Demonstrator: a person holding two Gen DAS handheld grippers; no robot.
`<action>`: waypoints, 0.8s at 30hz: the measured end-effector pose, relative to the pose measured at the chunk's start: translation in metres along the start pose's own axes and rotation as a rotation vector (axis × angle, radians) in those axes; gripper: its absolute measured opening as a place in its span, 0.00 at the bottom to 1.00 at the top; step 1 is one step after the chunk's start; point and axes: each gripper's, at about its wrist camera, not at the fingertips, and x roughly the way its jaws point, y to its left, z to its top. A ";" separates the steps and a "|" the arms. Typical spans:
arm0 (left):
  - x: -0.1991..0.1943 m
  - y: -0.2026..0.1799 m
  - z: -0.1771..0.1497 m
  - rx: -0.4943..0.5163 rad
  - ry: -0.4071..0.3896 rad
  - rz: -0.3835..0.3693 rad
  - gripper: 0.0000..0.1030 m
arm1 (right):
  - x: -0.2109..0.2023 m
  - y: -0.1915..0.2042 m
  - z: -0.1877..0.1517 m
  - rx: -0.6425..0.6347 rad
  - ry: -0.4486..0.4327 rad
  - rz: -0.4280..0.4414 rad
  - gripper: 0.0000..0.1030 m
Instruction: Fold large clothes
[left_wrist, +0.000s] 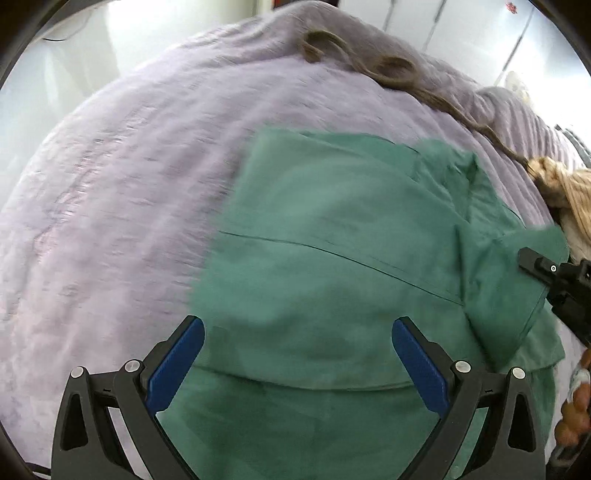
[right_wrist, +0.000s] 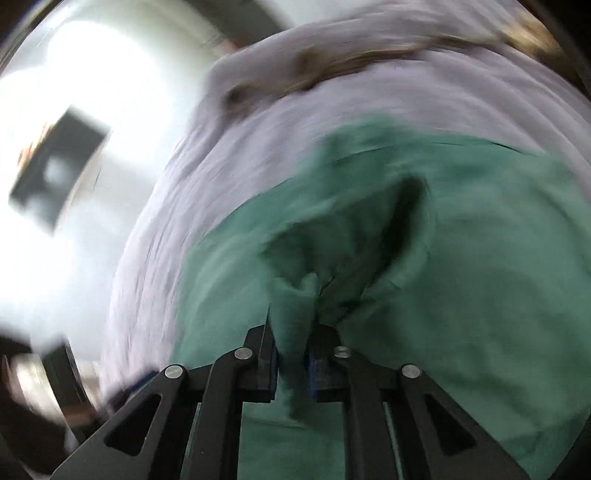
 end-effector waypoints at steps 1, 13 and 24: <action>-0.003 0.008 0.002 -0.014 -0.011 0.019 0.99 | 0.014 0.014 -0.004 -0.051 0.049 0.002 0.27; -0.007 0.017 0.016 -0.029 -0.017 0.044 0.99 | -0.041 -0.099 -0.061 0.269 0.109 0.023 0.59; 0.022 -0.118 0.050 0.226 -0.031 -0.062 0.99 | -0.123 -0.220 -0.013 0.385 -0.174 -0.216 0.59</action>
